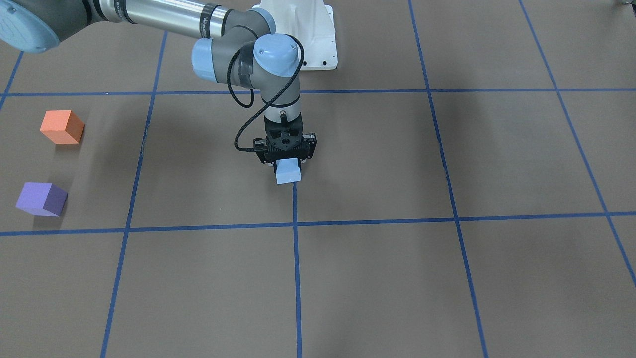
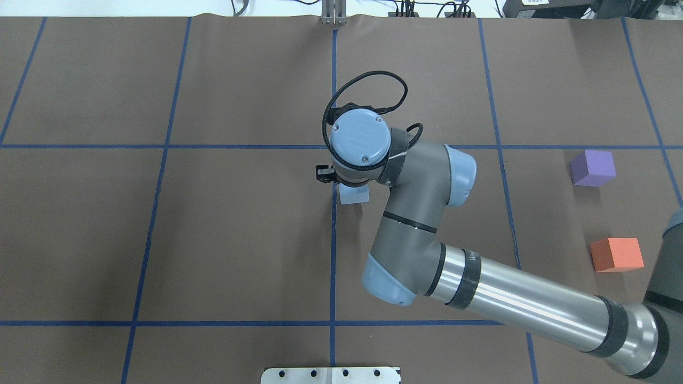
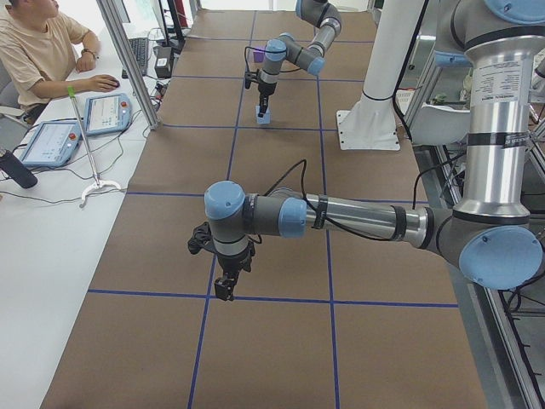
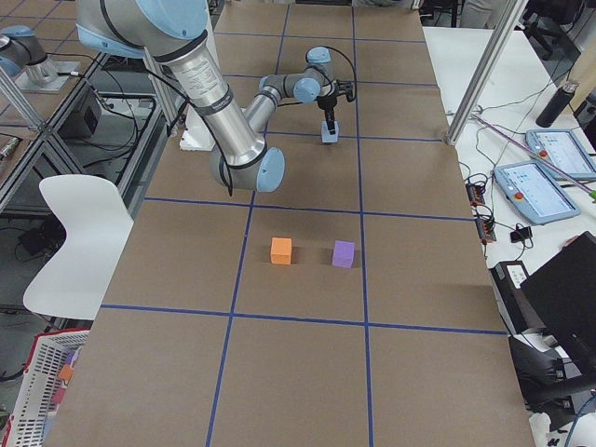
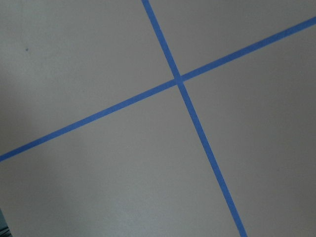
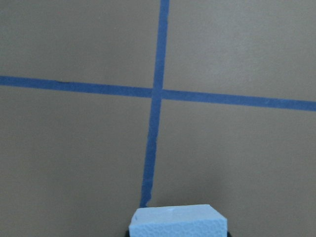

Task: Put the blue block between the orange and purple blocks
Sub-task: 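Lift the light-blue cube with the right gripper and carry it toward the purple cube, then lower the cube between the purple and orange cubes and open the right gripper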

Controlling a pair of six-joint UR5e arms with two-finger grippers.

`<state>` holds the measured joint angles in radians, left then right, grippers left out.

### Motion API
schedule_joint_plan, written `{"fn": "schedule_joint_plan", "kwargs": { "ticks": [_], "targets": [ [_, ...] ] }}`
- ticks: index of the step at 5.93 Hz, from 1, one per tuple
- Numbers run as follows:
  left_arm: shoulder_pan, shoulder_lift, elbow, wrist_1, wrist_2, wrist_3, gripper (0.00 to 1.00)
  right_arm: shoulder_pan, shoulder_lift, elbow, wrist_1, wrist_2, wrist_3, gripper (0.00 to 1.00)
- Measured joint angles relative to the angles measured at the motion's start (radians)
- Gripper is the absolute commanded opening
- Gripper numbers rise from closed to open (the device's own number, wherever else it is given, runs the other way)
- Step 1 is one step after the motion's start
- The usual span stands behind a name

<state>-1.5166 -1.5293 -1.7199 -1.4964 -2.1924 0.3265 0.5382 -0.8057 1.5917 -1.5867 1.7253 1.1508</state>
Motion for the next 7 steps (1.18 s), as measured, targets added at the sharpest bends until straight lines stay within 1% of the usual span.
{"fn": "schedule_joint_plan", "kwargs": {
  "ticks": [1, 2, 3, 4, 5, 6, 7],
  "targets": [
    [0.0, 0.013, 0.003, -0.001, -0.045, -0.001, 1.0, 0.065, -0.074, 0.119, -0.074, 0.054, -0.046, 0.0],
    [-0.007, 0.03, 0.005, -0.002, -0.127, -0.006, 1.0, 0.136, -0.167, 0.228, -0.12, 0.103, -0.127, 0.0],
    [-0.026, 0.044, 0.003, -0.002, -0.192, -0.01, 1.0, 0.22, -0.256, 0.292, -0.136, 0.166, -0.225, 0.0],
    [-0.043, 0.048, 0.002, -0.002, -0.217, -0.011, 1.0, 0.289, -0.347, 0.32, -0.132, 0.209, -0.326, 0.0],
    [-0.049, 0.049, 0.001, -0.002, -0.225, -0.012, 1.0, 0.34, -0.456, 0.34, -0.104, 0.223, -0.395, 0.0],
    [-0.05, 0.049, 0.0, -0.003, -0.228, -0.012, 1.0, 0.38, -0.586, 0.353, 0.0, 0.238, -0.414, 0.0],
    [-0.051, 0.047, 0.0, -0.004, -0.229, -0.011, 1.0, 0.417, -0.722, 0.356, 0.154, 0.273, -0.413, 0.0]
  ]
}}
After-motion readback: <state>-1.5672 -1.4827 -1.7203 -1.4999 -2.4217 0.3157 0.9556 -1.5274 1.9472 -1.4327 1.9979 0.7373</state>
